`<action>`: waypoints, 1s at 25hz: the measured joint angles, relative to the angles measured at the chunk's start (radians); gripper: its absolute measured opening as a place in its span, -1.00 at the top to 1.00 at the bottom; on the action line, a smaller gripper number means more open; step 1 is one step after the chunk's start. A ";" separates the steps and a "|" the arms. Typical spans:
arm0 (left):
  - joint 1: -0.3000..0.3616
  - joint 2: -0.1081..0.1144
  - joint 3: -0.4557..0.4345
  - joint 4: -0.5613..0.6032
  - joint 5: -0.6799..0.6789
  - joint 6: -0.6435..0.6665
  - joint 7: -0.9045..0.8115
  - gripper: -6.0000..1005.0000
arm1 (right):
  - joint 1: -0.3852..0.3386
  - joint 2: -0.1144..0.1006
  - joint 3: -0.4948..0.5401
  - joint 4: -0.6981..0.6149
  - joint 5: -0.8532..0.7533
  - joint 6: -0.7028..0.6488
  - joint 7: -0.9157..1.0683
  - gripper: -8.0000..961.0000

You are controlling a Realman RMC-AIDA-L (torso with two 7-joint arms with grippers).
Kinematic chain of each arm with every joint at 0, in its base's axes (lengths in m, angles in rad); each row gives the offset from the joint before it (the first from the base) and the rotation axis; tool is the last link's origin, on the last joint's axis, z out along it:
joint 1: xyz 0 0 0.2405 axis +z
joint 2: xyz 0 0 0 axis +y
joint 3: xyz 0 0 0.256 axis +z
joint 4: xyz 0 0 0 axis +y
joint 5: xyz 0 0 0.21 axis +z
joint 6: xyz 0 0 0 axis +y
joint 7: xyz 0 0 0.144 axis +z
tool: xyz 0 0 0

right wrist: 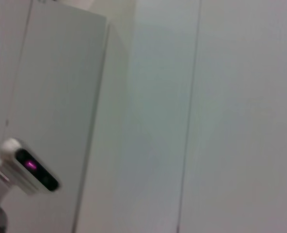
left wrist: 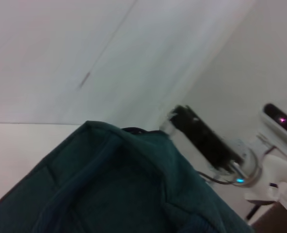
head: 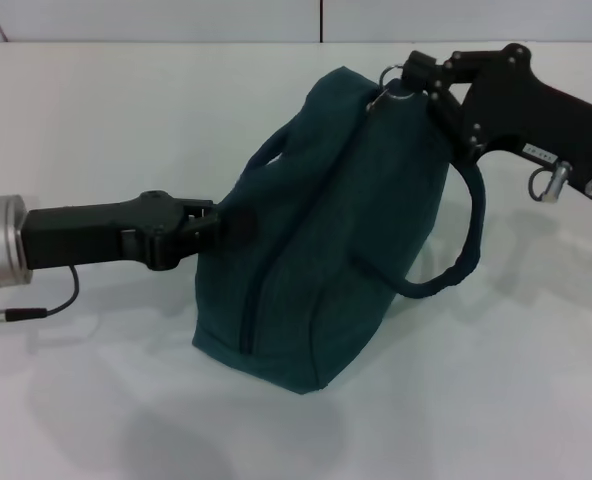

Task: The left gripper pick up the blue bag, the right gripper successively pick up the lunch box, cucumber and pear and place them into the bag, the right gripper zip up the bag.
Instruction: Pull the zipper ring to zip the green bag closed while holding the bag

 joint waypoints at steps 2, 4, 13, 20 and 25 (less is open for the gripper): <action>-0.001 0.006 0.000 0.000 0.000 0.019 0.013 0.85 | -0.001 0.000 0.005 0.001 0.000 0.021 -0.003 0.96; -0.001 0.012 0.001 0.000 0.002 0.031 0.019 0.87 | -0.001 0.000 0.011 0.002 0.000 0.040 -0.004 0.96; 0.003 0.025 -0.001 0.000 0.015 0.056 0.023 0.81 | -0.013 0.000 0.033 0.013 0.001 0.058 -0.006 0.96; 0.006 0.056 -0.011 0.000 -0.001 0.056 0.025 0.77 | -0.094 0.004 0.033 0.011 0.016 -0.015 -0.015 0.96; 0.005 0.083 -0.013 0.000 -0.009 0.056 0.025 0.74 | -0.164 0.003 0.033 0.007 0.047 -0.119 -0.030 0.96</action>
